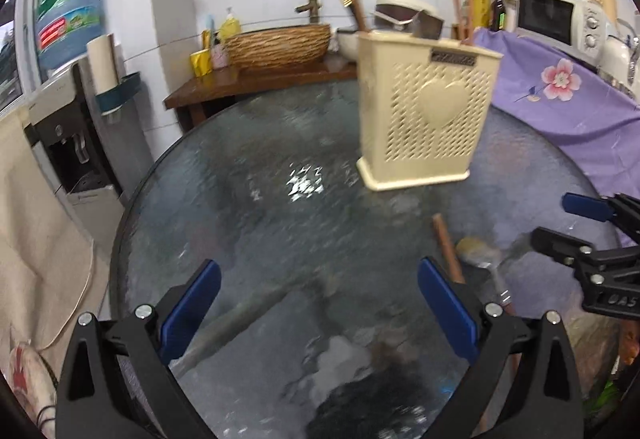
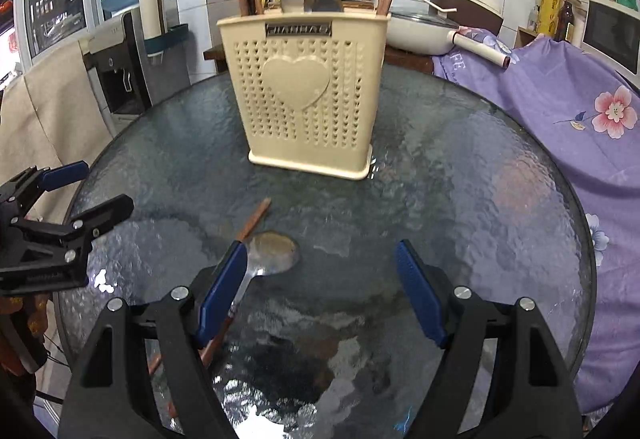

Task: Organize utensils
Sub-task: 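Close the right tool on the steel spoon handle while the left reaches the wooden chopstick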

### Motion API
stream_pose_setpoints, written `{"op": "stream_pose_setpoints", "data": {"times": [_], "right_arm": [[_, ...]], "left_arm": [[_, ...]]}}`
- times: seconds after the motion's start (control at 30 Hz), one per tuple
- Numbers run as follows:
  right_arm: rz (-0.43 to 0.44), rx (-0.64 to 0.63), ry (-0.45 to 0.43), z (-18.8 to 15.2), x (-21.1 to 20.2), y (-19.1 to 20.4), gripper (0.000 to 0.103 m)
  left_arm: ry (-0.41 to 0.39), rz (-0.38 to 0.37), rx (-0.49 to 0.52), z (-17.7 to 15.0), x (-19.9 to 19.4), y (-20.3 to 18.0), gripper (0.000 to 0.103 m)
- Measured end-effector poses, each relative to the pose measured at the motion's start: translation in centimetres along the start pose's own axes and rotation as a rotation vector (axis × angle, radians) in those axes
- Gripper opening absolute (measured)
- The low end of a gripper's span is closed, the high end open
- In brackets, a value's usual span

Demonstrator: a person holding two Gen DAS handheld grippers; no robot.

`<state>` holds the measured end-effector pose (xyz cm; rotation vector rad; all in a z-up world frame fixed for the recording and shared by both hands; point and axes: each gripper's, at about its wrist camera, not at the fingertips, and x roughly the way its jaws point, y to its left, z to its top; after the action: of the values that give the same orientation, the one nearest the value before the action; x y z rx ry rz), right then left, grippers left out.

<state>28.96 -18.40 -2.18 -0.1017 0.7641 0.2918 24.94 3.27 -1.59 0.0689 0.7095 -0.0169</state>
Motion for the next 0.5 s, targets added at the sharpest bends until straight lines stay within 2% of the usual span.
{"op": "stream_pose_setpoints", "data": {"times": [0.07, 0.23, 0.5], "right_arm": [[-0.003, -0.002, 0.017, -0.4, 0.3, 0.2, 0.076], [-0.003, -0.007, 0.069, -1.0, 1.5, 0.8, 0.076], [0.004, -0.042, 0.136, -0.4, 3.0, 3.4, 0.075]], "left_arm": [[0.016, 0.018, -0.011, -0.6, 0.1, 0.4, 0.097], [0.063, -0.001, -0.057, -2.1, 0.7, 1.4, 0.097], [0.052, -0.013, -0.091, -2.1, 0.0, 1.8, 0.097]]}}
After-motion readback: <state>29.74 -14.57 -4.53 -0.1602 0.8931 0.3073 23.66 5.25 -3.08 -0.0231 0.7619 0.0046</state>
